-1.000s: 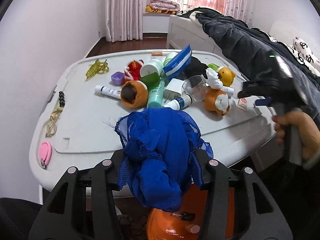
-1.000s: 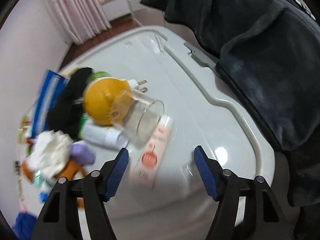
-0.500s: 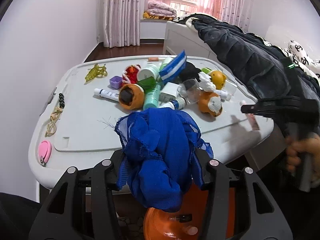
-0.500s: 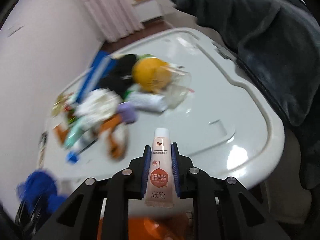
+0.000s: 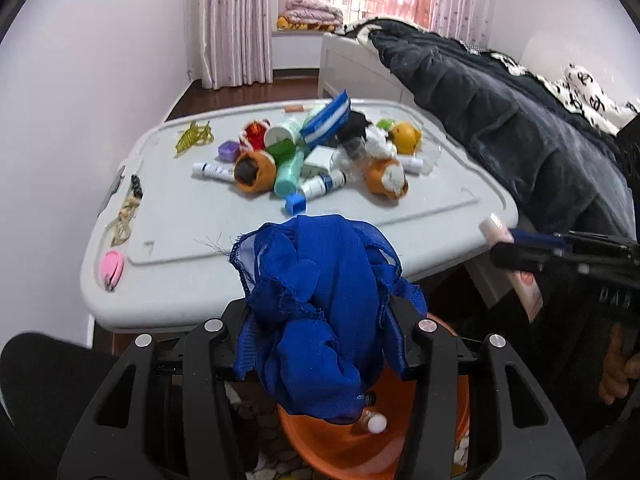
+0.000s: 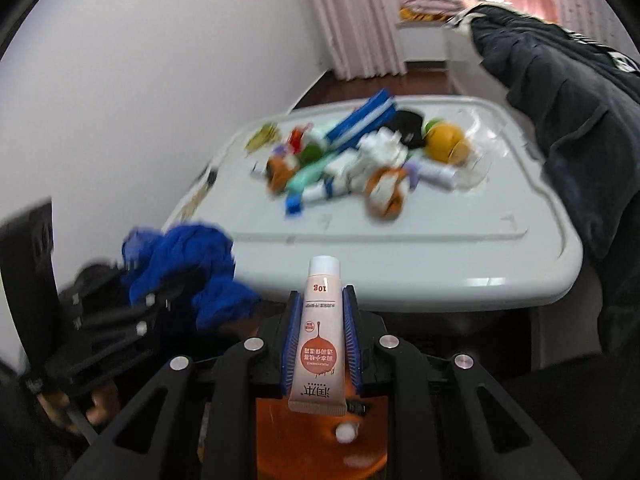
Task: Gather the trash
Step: 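Grasp the pink-labelled tube with the right tool while the left tool grasps the blue sponge, then release the tube and blue sponge into the orange bucket with both tools, then grasp the orange plush toy with the right tool while the left tool grasps the blue block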
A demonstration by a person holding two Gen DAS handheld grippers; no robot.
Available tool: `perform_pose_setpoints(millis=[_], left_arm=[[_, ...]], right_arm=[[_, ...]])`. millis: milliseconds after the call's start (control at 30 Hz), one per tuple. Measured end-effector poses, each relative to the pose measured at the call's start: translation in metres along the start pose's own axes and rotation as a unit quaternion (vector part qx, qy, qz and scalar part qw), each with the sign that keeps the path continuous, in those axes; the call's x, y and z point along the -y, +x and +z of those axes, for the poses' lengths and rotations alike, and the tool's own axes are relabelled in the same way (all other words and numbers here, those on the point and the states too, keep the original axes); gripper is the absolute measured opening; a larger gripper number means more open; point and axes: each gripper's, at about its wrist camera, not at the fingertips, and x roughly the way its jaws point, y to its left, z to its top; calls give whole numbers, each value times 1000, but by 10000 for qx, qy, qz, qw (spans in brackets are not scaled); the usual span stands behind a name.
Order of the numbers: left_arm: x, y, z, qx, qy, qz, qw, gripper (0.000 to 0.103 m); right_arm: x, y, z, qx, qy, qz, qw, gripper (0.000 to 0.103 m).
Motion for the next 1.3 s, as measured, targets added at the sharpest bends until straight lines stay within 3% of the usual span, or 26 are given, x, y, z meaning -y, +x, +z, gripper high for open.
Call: perform_pose_setpoints(millis=[133,200,267,300,400,467,733,867,967,1000,1033,1100,1200,1267,1300], left_arm=[[1,0,-11,-227,78,-43,9997,49],[1,2,-15,-335,97,-90,9994,58],[1,9,-20,-550,90,-151,9983,74],[0,14,-23,-658,95,-182,9976,76],[-1,29,-29,-1008,69,-140,9948,82],[-4,34,-30,-1108,-17,-203,9936,82],[-12,43,-17,-872,-38,-85,9961,82],[-18,52,-12,-911,-246,-154,9954,82],[-22,58,-11,-944,-312,-130,9950,82],[-23,60,-11,-951,-326,-112,9949,82],[-25,61,-10,-964,-351,-82,9947,82],[-29,60,-9,-938,-427,-56,9947,82],[-34,60,-6,-870,-541,-60,9947,82],[-34,65,0,-867,-618,-54,9943,82],[-32,69,5,-858,-631,-21,9943,82]], right_arm=[[-1,10,-17,-334,-54,73,9994,21],[1,18,-26,-570,-6,161,9982,24],[7,38,-33,-1052,50,187,9943,61],[9,44,-36,-1187,90,127,9928,86],[19,57,-36,-1366,244,51,9903,78],[27,57,-23,-1212,431,93,9916,77],[47,82,73,-402,358,-614,9967,77],[59,122,113,-471,574,-797,9941,79],[70,161,133,-758,808,-833,9903,78],[72,168,134,-823,834,-861,9894,43],[74,172,132,-905,894,-785,9888,17],[74,156,124,-807,1186,-363,9890,16],[60,117,108,-668,1069,209,9918,16],[59,99,97,-602,986,321,9928,16],[66,86,90,-481,1143,643,9902,16]])
